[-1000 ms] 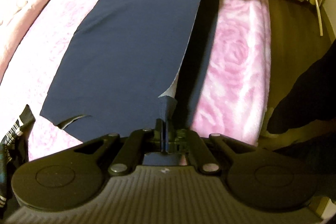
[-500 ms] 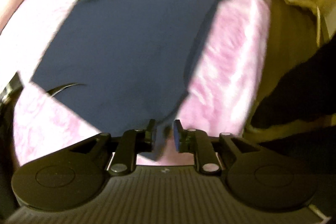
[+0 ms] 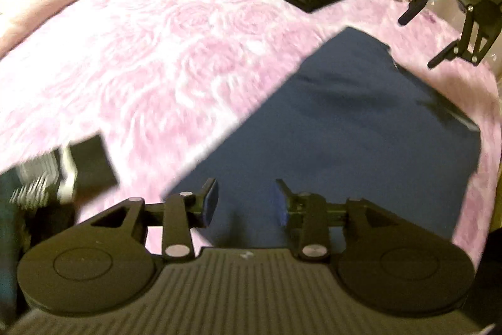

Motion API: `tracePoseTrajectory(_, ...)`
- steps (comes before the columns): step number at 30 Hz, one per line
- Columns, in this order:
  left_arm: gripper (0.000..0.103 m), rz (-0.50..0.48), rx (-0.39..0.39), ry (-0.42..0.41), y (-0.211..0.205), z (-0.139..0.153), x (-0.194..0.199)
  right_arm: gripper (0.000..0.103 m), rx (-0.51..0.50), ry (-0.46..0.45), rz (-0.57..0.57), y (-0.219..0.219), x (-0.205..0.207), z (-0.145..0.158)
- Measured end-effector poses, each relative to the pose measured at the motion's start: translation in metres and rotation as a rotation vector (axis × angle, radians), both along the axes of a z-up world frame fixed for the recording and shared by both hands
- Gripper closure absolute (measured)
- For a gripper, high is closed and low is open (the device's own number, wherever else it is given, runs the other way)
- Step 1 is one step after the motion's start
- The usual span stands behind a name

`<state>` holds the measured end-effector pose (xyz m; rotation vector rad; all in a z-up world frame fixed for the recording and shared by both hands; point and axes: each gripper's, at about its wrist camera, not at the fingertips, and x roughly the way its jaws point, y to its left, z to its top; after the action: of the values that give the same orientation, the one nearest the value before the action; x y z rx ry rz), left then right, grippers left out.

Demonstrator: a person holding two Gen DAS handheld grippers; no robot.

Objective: Fold clothes

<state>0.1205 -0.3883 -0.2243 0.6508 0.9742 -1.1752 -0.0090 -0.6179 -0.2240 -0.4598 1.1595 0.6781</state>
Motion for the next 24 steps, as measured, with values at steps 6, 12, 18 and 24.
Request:
tracePoseTrajectory(6, 0.065, -0.146, -0.006, 0.186, -0.058, -0.043, 0.081, 0.029, 0.057, 0.141, 0.031, -0.008, 0.086, -0.03)
tracePoseTrajectory(12, 0.069, -0.26, 0.085, 0.406, -0.085, -0.088, 0.092, 0.057, 0.143, 0.312, 0.055, 0.002, 0.149, -0.075)
tracePoseTrajectory(18, 0.093, -0.19, 0.108, 0.411, -0.065, -0.093, 0.091, 0.09, 0.13, 0.392, 0.057, -0.034, 0.141, -0.091)
tracePoseTrajectory(24, 0.095, -0.084, 0.108, 0.391, -0.039, -0.082, 0.099, 0.064, 0.197, 0.34, -0.05, -0.056, 0.12, -0.064)
